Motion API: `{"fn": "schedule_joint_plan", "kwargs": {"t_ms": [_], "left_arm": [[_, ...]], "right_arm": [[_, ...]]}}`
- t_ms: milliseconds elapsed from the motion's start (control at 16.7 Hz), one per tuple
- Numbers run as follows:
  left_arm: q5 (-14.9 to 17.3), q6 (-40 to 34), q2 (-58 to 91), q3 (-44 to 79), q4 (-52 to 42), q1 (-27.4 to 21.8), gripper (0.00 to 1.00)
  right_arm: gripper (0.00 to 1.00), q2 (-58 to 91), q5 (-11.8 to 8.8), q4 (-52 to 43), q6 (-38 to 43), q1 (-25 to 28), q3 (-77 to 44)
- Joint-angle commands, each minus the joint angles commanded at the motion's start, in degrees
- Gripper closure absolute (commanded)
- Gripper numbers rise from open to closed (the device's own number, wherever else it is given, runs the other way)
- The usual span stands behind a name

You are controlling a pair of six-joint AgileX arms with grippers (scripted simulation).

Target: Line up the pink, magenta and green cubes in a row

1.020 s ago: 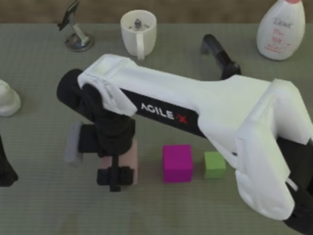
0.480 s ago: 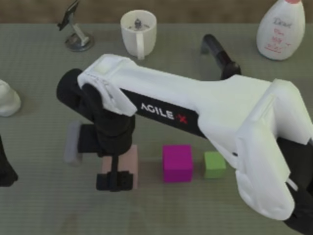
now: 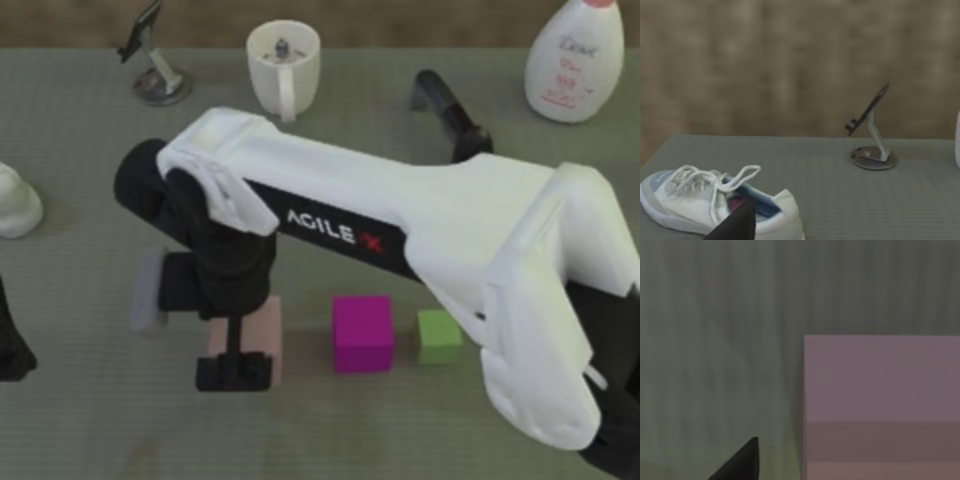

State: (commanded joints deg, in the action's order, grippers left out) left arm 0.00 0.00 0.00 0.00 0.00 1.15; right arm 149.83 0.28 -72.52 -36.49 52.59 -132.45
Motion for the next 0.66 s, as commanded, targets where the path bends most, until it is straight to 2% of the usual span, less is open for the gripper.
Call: {"fn": "schedule_joint_plan", "kwargs": {"t_ms": [480, 660], "left_arm": [[0.0, 0.0, 0.0, 0.0, 0.0, 0.0, 0.0], [0.0, 0.0, 0.0, 0.0, 0.0, 0.0, 0.0]], "right_arm": [[0.0, 2.7, 0.0, -15.9, 0.0, 0.4, -18.9], [0.0, 2.8, 0.0, -17.9, 0.0, 0.4, -21.0]]}}
